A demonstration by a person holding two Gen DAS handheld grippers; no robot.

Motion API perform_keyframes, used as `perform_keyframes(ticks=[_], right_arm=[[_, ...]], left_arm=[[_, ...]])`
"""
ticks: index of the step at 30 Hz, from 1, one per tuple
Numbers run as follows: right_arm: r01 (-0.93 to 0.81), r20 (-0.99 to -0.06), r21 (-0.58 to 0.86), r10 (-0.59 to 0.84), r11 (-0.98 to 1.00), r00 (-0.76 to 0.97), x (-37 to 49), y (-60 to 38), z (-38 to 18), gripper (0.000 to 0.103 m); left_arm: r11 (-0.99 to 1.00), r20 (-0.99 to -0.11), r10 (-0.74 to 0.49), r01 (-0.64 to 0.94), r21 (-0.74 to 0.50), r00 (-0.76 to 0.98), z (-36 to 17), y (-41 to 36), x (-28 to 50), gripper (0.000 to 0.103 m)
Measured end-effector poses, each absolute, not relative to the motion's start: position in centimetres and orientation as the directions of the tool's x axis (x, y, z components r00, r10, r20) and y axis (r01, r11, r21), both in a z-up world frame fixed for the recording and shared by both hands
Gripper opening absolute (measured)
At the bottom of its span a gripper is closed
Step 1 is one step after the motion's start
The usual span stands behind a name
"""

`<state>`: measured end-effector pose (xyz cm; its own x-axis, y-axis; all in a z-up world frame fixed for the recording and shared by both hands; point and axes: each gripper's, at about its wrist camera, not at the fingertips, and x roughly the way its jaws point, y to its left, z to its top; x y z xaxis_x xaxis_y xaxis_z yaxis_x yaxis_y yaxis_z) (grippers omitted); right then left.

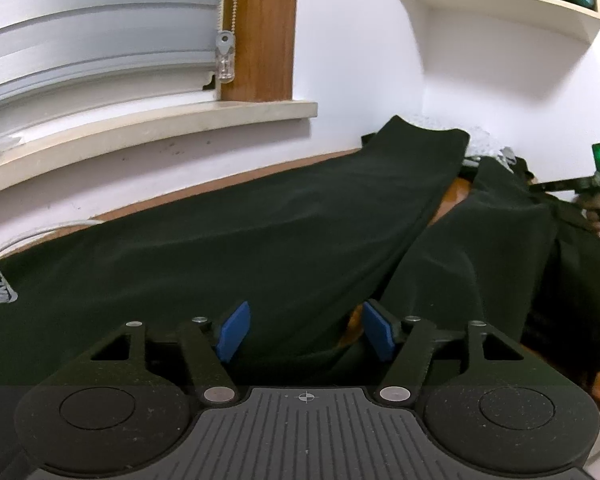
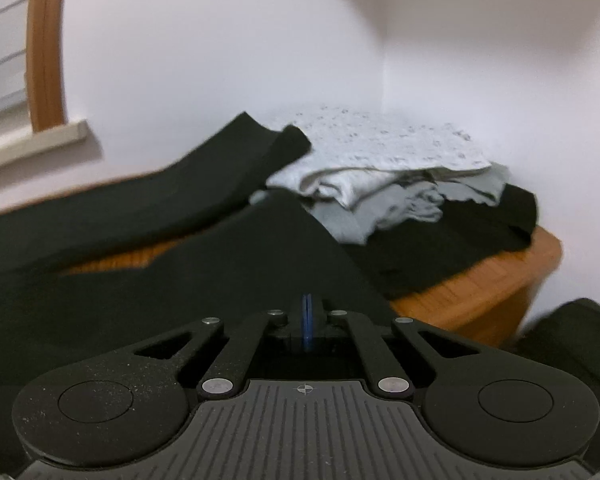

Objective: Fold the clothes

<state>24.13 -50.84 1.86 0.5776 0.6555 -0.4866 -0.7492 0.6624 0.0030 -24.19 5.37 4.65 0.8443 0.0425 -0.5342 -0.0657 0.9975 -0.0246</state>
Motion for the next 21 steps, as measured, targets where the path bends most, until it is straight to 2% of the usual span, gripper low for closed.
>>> perform_keyframes(ticks=[2, 4, 6, 7, 9, 11, 14, 16, 17, 18, 20, 21], right_arm=[[-0.77, -0.479, 0.023, 0.683, 0.638, 0.552, 24.5, -50.8, 2.4, 0.009], [-0.778, -0.465, 0.019, 0.694, 0.628, 0.549, 24.9, -49.6, 3.2, 0.029], [-0.782, -0.459, 0.012, 0.698, 0.623, 0.55, 25.6, -48.0, 3.5, 0.054], [-0.779, -0.464, 0.021, 0.696, 0.626, 0.547, 26.1, -46.9, 3.5, 0.059], [-0.785, -0.474, 0.071, 0.713, 0.615, 0.516, 26.7, -45.5, 3.3, 0.06], [-0.781, -0.483, 0.059, 0.703, 0.621, 0.522, 26.8, -43.9, 3.0, 0.061], [-0.748, -0.489, -0.022, 0.645, 0.664, 0.587, 26.8, -42.4, 2.3, 0.061], [-0.737, -0.481, -0.011, 0.642, 0.676, 0.597, 27.2, -42.6, 2.1, 0.058], [-0.736, -0.475, 0.01, 0.651, 0.677, 0.592, 27.4, -42.9, 2.1, 0.046], [-0.739, -0.471, 0.031, 0.662, 0.673, 0.583, 27.5, -43.4, 2.2, 0.02], [-0.762, -0.458, 0.096, 0.708, 0.64, 0.537, 27.7, -44.5, 2.5, 0.009], [-0.782, -0.444, 0.123, 0.738, 0.611, 0.508, 27.7, -45.2, 2.7, 0.008]], left_arm=[[0.998, -0.541, 0.046, -0.064, -0.014, 0.84, 4.8, 5.2, -23.6, 0.068], [0.997, -0.546, 0.056, -0.077, -0.015, 0.836, 4.7, 5.2, -23.0, 0.069], [0.996, -0.548, 0.053, -0.082, -0.028, 0.835, 4.3, 5.4, -22.7, 0.069], [0.996, -0.551, 0.051, -0.083, -0.034, 0.833, 4.0, 5.5, -22.6, 0.069], [0.996, -0.555, 0.054, -0.087, -0.034, 0.83, 3.3, 5.7, -22.6, 0.069], [0.994, -0.557, 0.047, -0.094, -0.056, 0.829, 2.9, 6.2, -22.6, 0.069], [0.992, -0.553, 0.038, -0.096, -0.076, 0.832, 2.7, 6.6, -22.7, 0.07], [0.993, -0.553, 0.04, -0.092, -0.068, 0.832, 2.7, 6.4, -22.8, 0.07], [0.994, -0.553, 0.042, -0.088, -0.058, 0.832, 2.7, 6.3, -22.8, 0.071], [0.995, -0.552, 0.043, -0.085, -0.051, 0.832, 2.7, 6.1, -22.8, 0.072], [0.996, -0.551, 0.046, -0.08, -0.039, 0.833, 2.7, 5.9, -22.9, 0.072], [0.996, -0.551, 0.045, -0.079, -0.039, 0.833, 2.8, 5.9, -22.9, 0.072]])
